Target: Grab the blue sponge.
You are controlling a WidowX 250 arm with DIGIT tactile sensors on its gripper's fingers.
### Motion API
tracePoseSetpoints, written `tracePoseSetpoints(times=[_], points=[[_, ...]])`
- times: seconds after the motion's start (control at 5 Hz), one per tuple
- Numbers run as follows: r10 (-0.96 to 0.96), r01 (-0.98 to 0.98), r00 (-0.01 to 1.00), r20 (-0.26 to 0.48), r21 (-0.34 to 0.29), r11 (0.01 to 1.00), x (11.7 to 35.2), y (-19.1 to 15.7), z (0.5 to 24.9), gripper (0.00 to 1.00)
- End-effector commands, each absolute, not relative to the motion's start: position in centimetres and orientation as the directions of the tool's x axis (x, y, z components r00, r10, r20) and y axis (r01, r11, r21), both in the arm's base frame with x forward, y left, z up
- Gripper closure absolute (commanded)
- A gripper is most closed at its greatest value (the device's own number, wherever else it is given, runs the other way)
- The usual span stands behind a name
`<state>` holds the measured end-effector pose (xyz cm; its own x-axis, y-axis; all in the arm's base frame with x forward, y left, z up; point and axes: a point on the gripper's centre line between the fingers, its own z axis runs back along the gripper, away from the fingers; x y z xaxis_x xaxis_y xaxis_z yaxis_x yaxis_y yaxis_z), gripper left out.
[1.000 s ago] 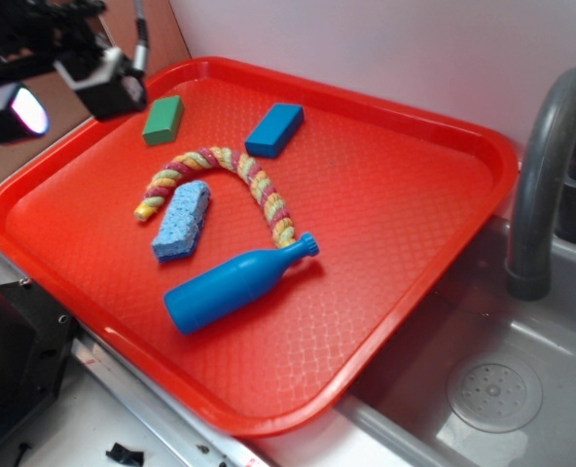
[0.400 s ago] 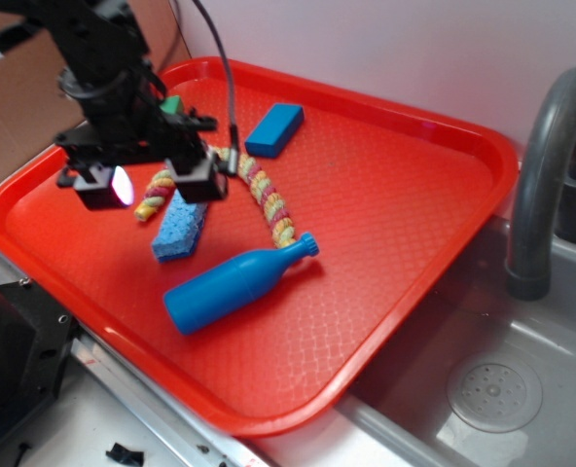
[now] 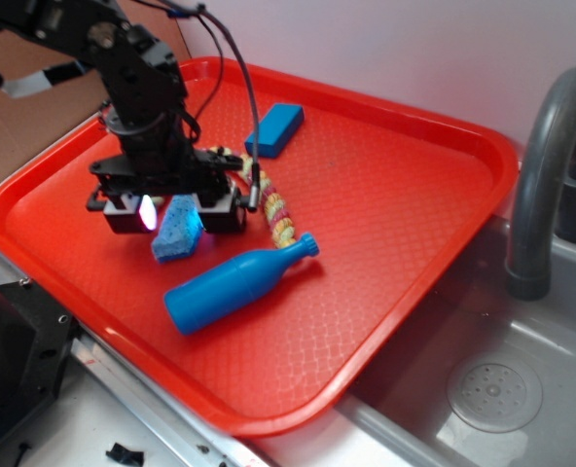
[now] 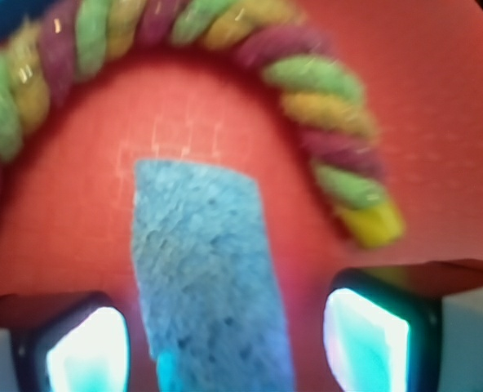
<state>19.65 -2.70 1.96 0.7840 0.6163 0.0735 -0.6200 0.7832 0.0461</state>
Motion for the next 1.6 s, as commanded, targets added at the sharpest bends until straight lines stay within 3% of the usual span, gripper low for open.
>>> tracePoseSetpoints(times=[0.0, 0.2, 0.4, 0.6, 1.0, 1.2, 1.4], points=[[0.588, -0.591, 0.806, 0.066, 0.037, 0.806, 19.6, -2.5, 1.4, 1.00], [0.595, -0.597, 0.802, 0.057, 0.038, 0.801, 19.6, -2.4, 1.5, 1.00], [0.531, -0.532, 0.847, 0.024, 0.047, 0.846, 20.1, -2.3, 3.8, 1.00], [0.389, -0.388, 0.921, -0.009, 0.070, 0.919, 21.1, -3.1, 8.4, 1.00], [0.183, -0.182, 0.982, 0.044, -0.033, 0.983, 20.0, -4.2, 16.8, 1.00], [0.183, -0.174, 0.974, 0.131, -0.075, 0.982, 18.7, -3.4, 19.5, 1.00], [0.230, -0.225, 0.965, 0.122, -0.056, 0.973, 17.9, -2.3, 19.5, 1.00]])
